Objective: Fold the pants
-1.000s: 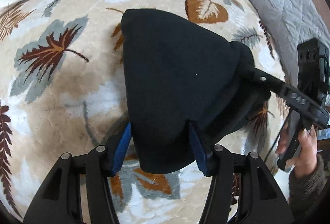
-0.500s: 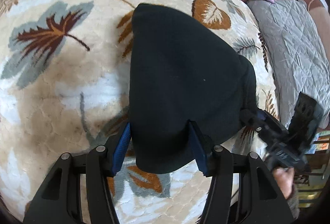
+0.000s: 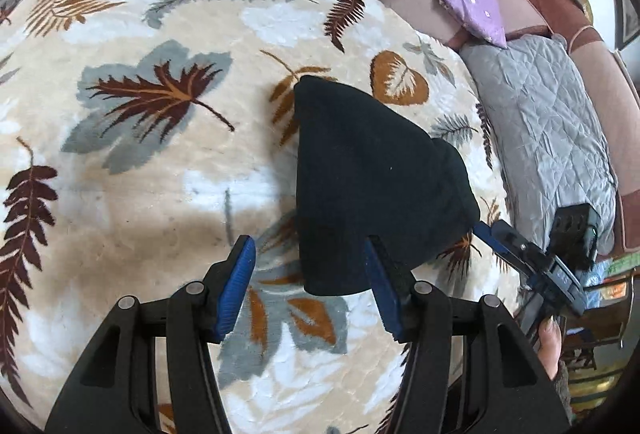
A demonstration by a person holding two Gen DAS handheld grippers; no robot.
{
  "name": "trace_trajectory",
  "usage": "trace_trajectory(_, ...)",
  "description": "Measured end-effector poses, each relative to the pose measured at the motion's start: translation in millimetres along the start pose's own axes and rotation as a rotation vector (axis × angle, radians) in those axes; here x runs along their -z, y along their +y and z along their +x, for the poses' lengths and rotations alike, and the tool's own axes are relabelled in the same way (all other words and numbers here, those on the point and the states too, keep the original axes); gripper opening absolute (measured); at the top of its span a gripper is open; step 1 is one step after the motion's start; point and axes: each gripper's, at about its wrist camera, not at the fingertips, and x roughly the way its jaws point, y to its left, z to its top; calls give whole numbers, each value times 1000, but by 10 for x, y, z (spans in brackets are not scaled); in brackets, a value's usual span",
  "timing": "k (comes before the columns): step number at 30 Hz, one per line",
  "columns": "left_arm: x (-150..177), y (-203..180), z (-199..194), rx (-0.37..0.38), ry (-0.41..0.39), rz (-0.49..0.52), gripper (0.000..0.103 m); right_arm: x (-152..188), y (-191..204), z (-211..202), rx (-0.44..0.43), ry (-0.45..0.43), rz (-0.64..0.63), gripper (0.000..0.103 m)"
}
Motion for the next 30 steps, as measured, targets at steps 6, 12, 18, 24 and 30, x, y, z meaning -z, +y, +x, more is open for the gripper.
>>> trace_trajectory(6,-54,-181,322,-105,41,84,55,-105,50,331,47,61,-20,69)
trace_trajectory(12,-126,-167,575,-41,74,54,55,-126,-56,695,32,169,10,71)
trace_trajectory(18,-123,-60,714,147,60,-114,51,-127,-55,850,-17,176,-9,51)
trace_trajectory(24,-45,-10,586,165,38,-91,29,-95,94,759,-2,130,-72,38)
trace_trajectory(30,21,-116,462,104,45,-10,27,-38,150,669,-22,109,-76,35)
